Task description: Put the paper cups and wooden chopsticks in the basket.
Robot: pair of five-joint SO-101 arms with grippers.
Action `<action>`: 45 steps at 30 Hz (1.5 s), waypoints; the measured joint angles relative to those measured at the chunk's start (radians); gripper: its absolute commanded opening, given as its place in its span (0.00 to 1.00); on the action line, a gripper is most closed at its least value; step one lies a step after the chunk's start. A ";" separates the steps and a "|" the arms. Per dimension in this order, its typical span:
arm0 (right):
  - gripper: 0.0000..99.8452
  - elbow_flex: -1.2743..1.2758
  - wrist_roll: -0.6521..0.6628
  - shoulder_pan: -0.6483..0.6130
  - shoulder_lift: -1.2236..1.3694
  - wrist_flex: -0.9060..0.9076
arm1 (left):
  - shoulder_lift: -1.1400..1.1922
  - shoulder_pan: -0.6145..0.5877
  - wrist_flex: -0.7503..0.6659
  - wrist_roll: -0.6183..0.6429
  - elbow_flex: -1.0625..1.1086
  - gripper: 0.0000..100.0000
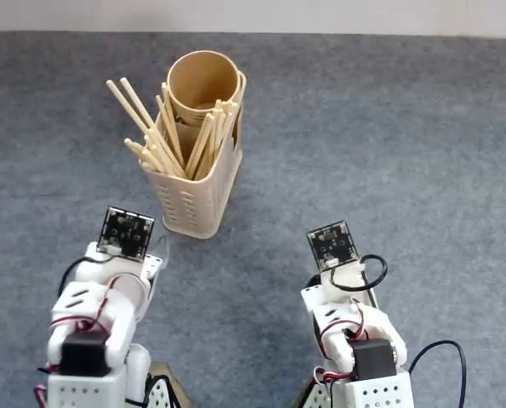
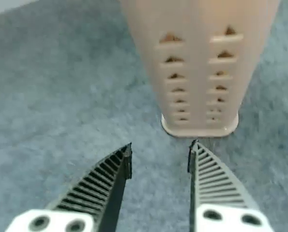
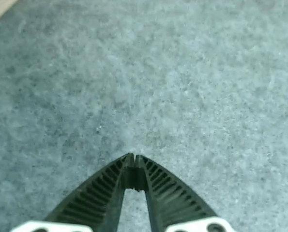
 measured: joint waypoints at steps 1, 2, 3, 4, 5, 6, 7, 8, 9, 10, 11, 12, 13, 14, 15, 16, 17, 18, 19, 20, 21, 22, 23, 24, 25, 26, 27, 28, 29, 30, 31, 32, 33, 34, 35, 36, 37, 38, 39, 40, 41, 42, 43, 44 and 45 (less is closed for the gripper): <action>0.02 0.000 0.000 0.000 0.000 0.000 | 0.005 -0.002 -0.031 -0.003 0.051 0.20; 0.02 0.000 0.000 0.000 0.000 0.000 | 0.008 -0.003 -0.069 -0.003 0.106 0.20; 0.02 0.000 0.000 0.000 0.000 0.000 | 0.011 -0.002 -0.110 -0.003 0.155 0.20; 0.02 0.000 0.000 0.000 0.000 0.002 | 0.014 -0.002 -0.149 -0.003 0.183 0.20; 0.02 0.000 0.000 0.000 0.000 0.003 | 0.015 0.000 -0.180 -0.003 0.189 0.20; 0.02 0.000 0.000 0.000 0.000 0.008 | 0.008 -0.005 -0.195 -0.003 0.192 0.20; 0.02 0.000 0.000 0.000 0.000 0.015 | 0.015 -0.012 -0.204 -0.003 0.193 0.20; 0.02 0.002 0.000 0.000 0.000 0.028 | 0.020 -0.020 -0.209 -0.003 0.193 0.20; 0.02 0.002 0.000 0.000 0.000 0.052 | 0.021 -0.025 -0.212 -0.003 0.193 0.20; 0.02 0.002 0.000 0.000 0.000 0.074 | 0.021 -0.028 -0.212 -0.003 0.193 0.20; 0.02 0.002 0.000 0.000 0.000 0.087 | 0.021 -0.028 -0.209 -0.003 0.193 0.20; 0.02 0.002 0.000 0.000 0.000 0.098 | 0.021 -0.028 -0.192 -0.003 0.193 0.20; 0.02 0.002 0.000 0.000 0.000 0.103 | 0.021 -0.026 -0.166 -0.003 0.193 0.20; 0.02 0.002 0.000 0.000 0.000 0.107 | 0.021 -0.026 -0.129 -0.003 0.193 0.20; 0.02 0.002 0.000 0.000 0.000 0.107 | 0.021 -0.026 -0.081 -0.003 0.193 0.20; 0.02 0.002 0.000 0.000 0.000 0.107 | 0.020 -0.026 -0.025 -0.003 0.193 0.20; 0.02 0.002 0.000 0.000 0.000 0.107 | 0.020 -0.026 0.038 -0.003 0.193 0.20; 0.02 0.002 0.000 0.000 0.000 0.110 | 0.020 -0.026 0.098 -0.003 0.193 0.20; 0.02 0.002 0.000 0.000 0.000 0.112 | 0.015 -0.026 0.152 -0.003 0.193 0.20; 0.02 0.002 0.000 0.000 0.000 0.112 | 0.003 -0.026 0.183 -0.003 0.193 0.20; 0.02 0.002 0.000 0.000 0.000 0.112 | -0.009 -0.026 0.198 -0.003 0.193 0.20; 0.02 0.002 0.000 0.000 0.000 0.112 | -0.021 -0.026 0.209 -0.003 0.193 0.20; 0.02 0.002 0.000 0.000 0.000 0.112 | -0.029 -0.026 0.215 -0.003 0.193 0.20; 0.02 0.002 0.000 0.000 0.000 0.112 | -0.035 -0.026 0.218 -0.003 0.193 0.20; 0.02 0.002 0.000 0.000 0.000 0.112 | -0.038 -0.026 0.219 -0.003 0.193 0.20; 0.02 0.002 0.000 0.000 0.000 0.112 | -0.038 -0.026 0.219 -0.003 0.193 0.20; 0.02 0.002 0.000 0.000 0.000 0.112 | -0.038 -0.026 0.219 -0.003 0.193 0.20; 0.02 0.002 0.000 0.000 0.000 0.112 | -0.041 -0.026 0.221 -0.003 0.193 0.20; 0.02 0.002 0.000 0.000 0.000 0.112 | -0.043 -0.026 0.222 -0.003 0.193 0.20; 0.02 0.002 0.000 0.000 0.000 0.112 | -0.043 -0.026 0.222 -0.003 0.193 0.20; 0.02 0.002 0.000 0.000 0.000 0.112 | -0.043 -0.026 0.222 -0.003 0.192 0.20; 0.02 0.002 0.000 0.000 0.000 0.112 | -0.043 -0.026 0.222 -0.003 0.192 0.20; 0.02 0.002 0.000 0.000 0.000 0.112 | -0.043 -0.026 0.222 -0.003 0.192 0.20; 0.02 0.002 0.000 0.000 0.000 0.112 | -0.043 -0.026 0.222 -0.003 0.192 0.20; 0.02 0.002 0.000 0.000 0.000 0.112 | -0.043 -0.026 0.222 -0.003 0.192 0.20; 0.02 0.002 0.000 0.000 0.000 0.112 | -0.043 -0.026 0.222 -0.003 0.192 0.20; 0.02 0.002 0.000 0.000 0.000 0.112 | -0.043 -0.026 0.222 -0.003 0.192 0.20; 0.02 0.002 0.000 0.000 0.000 0.112 | -0.043 -0.026 0.222 -0.003 0.192 0.20; 0.02 0.002 0.000 0.000 0.000 0.112 | -0.043 -0.026 0.222 -0.003 0.192 0.20; 0.02 0.002 0.000 0.000 0.000 0.112 | -0.043 -0.026 0.222 -0.003 0.192 0.20; 0.02 0.002 0.000 0.000 0.000 0.112 | -0.043 -0.026 0.222 -0.003 0.192 0.20; 0.02 0.002 0.000 0.000 0.000 0.112 | -0.043 -0.026 0.222 -0.003 0.192 0.20; 0.02 0.002 0.000 0.000 0.000 0.112 | -0.043 -0.026 0.222 -0.003 0.192 0.20; 0.02 0.002 0.000 0.000 0.000 0.112 | -0.043 -0.026 0.222 -0.003 0.192 0.20; 0.02 0.002 0.000 0.000 0.000 0.112 | -0.043 -0.026 0.222 -0.003 0.192 0.20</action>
